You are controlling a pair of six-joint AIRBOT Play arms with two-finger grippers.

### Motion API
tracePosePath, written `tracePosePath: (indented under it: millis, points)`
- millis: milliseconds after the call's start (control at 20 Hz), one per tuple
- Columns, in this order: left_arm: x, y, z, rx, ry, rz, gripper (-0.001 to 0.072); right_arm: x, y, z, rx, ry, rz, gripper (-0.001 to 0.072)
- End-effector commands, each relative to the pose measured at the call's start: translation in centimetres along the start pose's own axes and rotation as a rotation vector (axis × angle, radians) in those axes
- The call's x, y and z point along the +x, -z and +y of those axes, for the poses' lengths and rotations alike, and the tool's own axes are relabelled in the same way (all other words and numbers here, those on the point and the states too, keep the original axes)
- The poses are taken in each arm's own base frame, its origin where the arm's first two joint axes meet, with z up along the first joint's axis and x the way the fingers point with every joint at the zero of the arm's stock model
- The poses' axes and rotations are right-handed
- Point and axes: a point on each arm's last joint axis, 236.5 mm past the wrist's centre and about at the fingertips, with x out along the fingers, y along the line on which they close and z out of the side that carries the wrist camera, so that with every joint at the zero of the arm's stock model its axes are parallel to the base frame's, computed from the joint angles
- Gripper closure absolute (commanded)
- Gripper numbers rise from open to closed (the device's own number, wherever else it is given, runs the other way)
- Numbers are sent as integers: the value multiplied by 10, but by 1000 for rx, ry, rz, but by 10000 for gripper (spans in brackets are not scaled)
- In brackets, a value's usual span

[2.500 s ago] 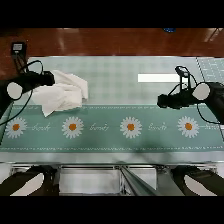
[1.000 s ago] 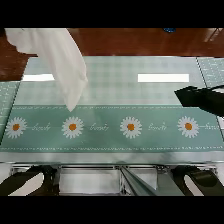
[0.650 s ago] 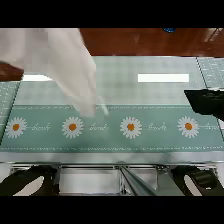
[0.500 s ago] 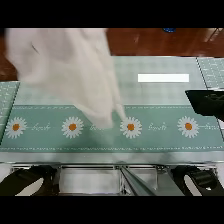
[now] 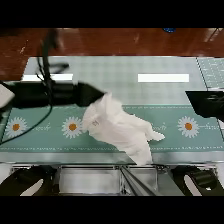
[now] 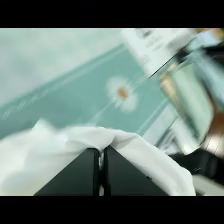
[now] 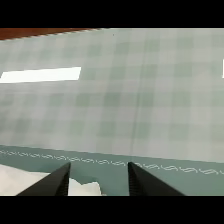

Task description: Fold the shirts.

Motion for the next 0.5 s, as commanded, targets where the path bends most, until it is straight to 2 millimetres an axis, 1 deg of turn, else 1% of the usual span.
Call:
tracePosePath:
  millis: [0, 50, 100, 150, 200, 250, 300, 350, 400, 450]
  points:
    - [15, 102, 113, -242, -181, 153, 684, 0, -3, 1, -5, -3, -12, 302]
    - [13, 115, 136, -307, -222, 149, 683, 0, -4, 1, 8, -4, -15, 302]
    - [11, 124, 156, -364, -256, 143, 683, 1, -3, 0, 12, -2, -10, 302]
    - [7, 126, 168, -399, -276, 136, 683, 5, 0, -1, 22, 1, 6, 302]
    - [2, 120, 179, -413, -295, 111, 681, 12, 4, -3, 43, 9, 34, 301]
    - [-5, 109, 190, -430, -317, 68, 607, 21, 8, -8, 58, 23, 65, 299]
    - [-15, 90, 202, -440, -341, 10, 294, 32, 10, -16, 71, 53, 87, 298]
    - [-30, 70, 211, -438, -365, -42, 198, 43, 10, -33, 94, 109, 102, 298]
    - [-50, 51, 218, -431, -388, -80, 199, 50, 8, -54, 104, 182, 116, 298]
    - [-76, 34, 227, -428, -420, -110, 199, 51, 8, -84, 109, 279, 137, 298]
